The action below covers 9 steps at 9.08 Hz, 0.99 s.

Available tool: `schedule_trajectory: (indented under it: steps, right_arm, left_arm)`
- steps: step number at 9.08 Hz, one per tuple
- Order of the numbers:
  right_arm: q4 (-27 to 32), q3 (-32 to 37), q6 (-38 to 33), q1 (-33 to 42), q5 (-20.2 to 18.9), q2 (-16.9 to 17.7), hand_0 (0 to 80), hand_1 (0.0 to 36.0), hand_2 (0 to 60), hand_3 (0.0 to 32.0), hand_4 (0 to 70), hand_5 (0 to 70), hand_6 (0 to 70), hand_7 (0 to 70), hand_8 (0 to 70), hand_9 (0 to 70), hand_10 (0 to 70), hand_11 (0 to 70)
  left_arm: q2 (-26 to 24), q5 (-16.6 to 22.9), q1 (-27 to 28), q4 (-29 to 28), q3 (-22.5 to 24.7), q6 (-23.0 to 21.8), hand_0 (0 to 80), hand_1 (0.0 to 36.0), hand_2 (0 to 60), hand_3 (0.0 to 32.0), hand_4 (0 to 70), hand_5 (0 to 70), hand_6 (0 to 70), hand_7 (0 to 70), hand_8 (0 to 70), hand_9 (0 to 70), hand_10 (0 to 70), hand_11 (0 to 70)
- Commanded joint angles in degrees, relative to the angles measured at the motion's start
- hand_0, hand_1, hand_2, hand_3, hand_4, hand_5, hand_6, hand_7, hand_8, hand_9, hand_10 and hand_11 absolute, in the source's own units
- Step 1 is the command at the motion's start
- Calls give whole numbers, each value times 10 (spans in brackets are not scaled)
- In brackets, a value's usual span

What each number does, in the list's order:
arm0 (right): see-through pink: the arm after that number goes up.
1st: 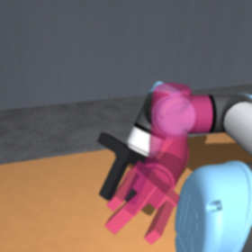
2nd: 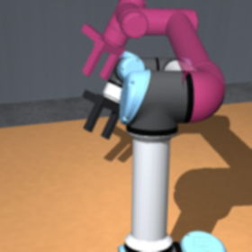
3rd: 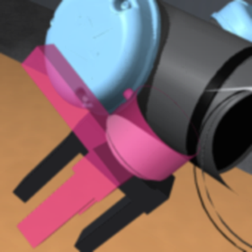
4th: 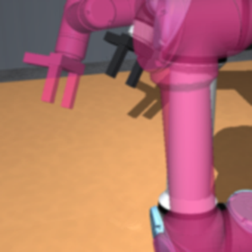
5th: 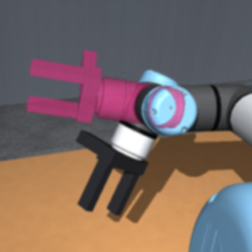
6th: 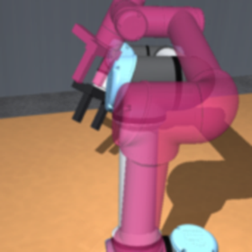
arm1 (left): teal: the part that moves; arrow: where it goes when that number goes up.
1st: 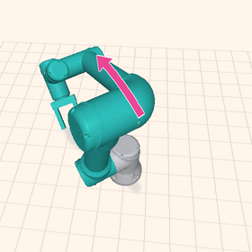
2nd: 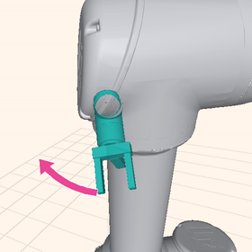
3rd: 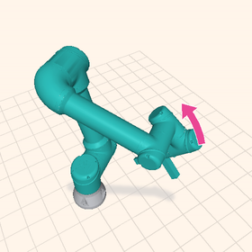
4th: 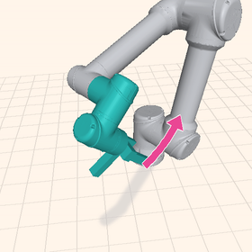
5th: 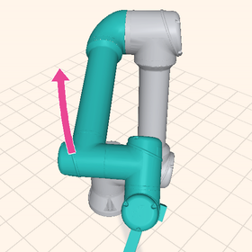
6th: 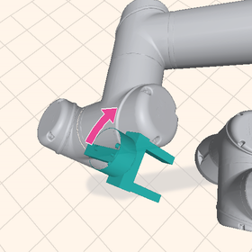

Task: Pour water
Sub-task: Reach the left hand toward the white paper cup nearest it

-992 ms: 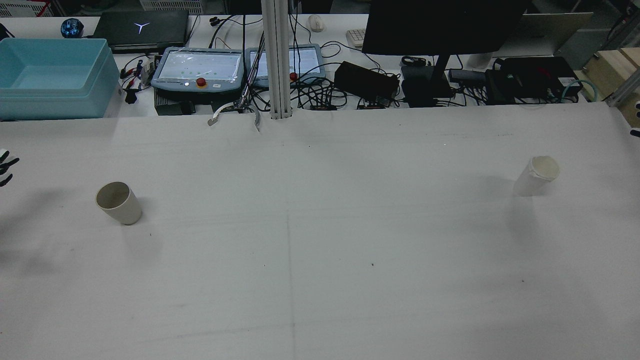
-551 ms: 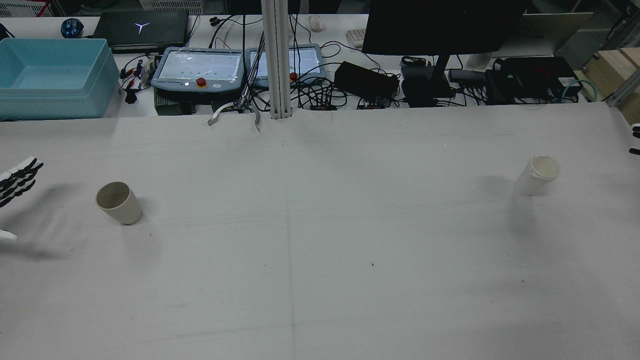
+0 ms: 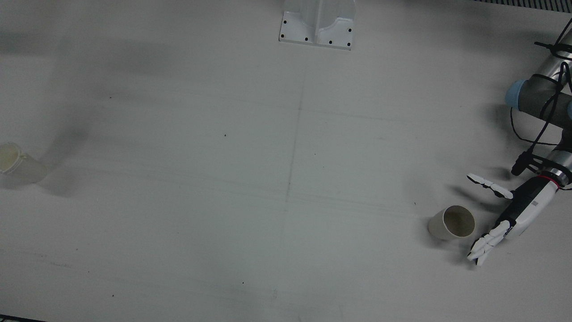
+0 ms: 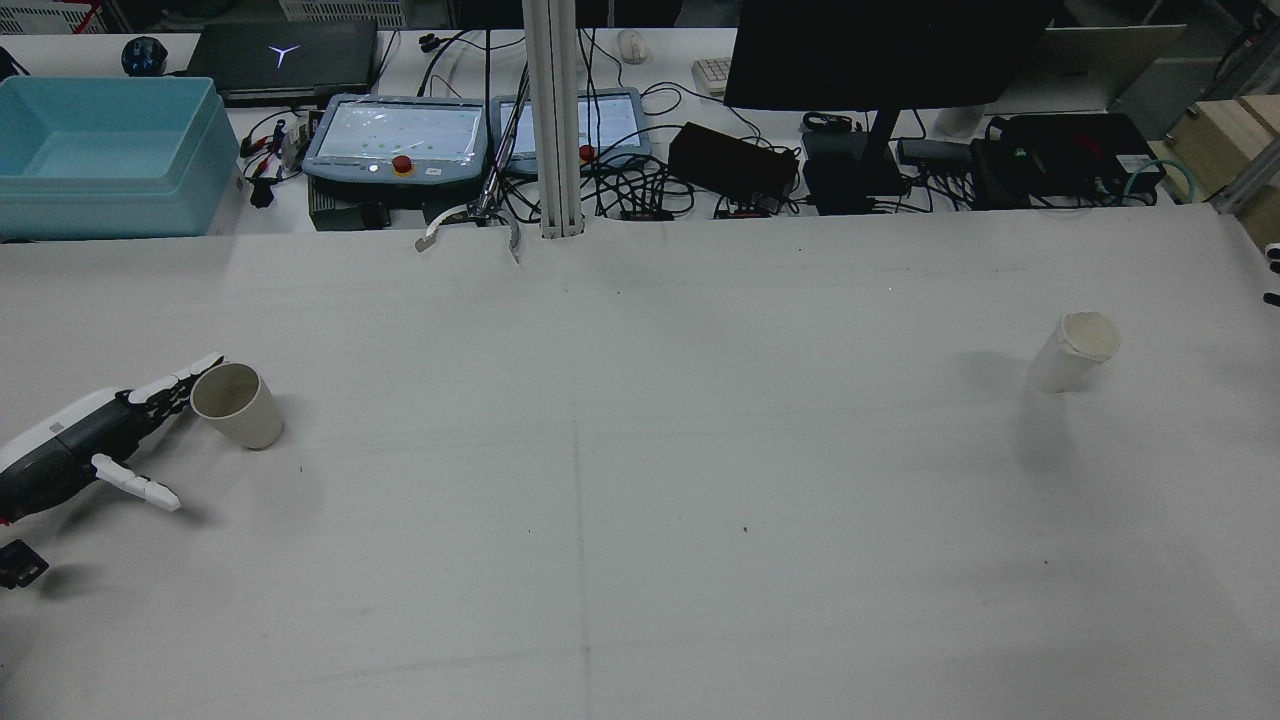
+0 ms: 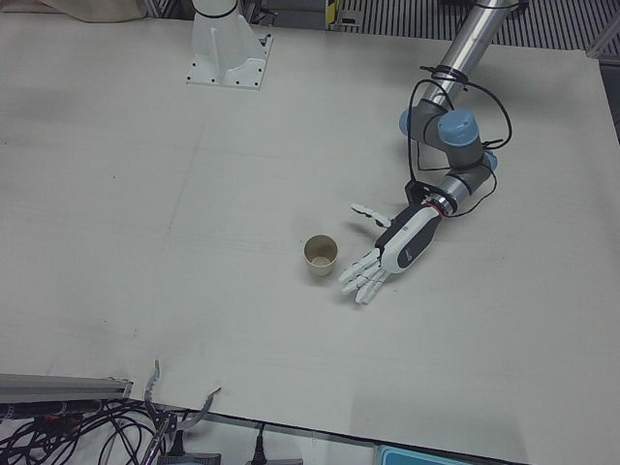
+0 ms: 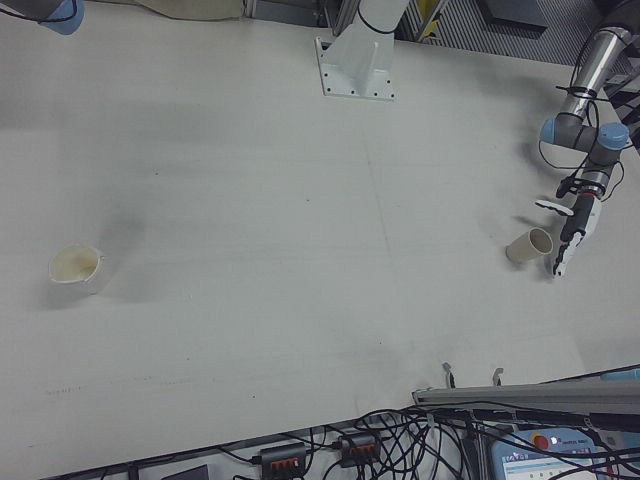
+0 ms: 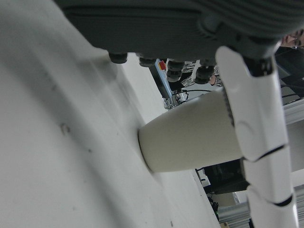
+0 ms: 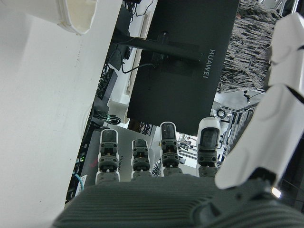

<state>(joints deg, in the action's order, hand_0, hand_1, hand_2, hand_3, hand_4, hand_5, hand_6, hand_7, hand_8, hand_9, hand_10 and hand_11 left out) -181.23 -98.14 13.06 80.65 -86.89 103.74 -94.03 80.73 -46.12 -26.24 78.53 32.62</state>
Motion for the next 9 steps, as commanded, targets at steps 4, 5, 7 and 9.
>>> schedule_trajectory:
  steps: [4,5,7,9]
  right_arm:
    - [1,5,-3,1,1,1,464,124,154,0,46,700,118,233,87,123,110,172]
    - [1,6,-3,1,1,1,463,121,150,0,45,700,117,231,87,122,111,173]
    - [1,9,-4,1,1,0,462,118,143,0,43,700,113,224,86,120,110,171]
    - [1,11,-4,2,1,0,461,114,133,0,39,687,109,218,83,117,110,171]
  left_arm:
    - [-69,-5,14,45,-21,-4,530,159,71,82,156,0,21,121,5,10,6,29]
    - [-76,-5,14,51,-22,-4,530,157,71,78,156,0,23,125,6,11,7,30]
    - [-100,-5,14,54,-41,-4,536,161,64,68,155,0,31,133,12,12,12,38]
    - [-118,-7,16,60,-54,-4,536,161,66,58,166,4,35,136,13,13,14,40]
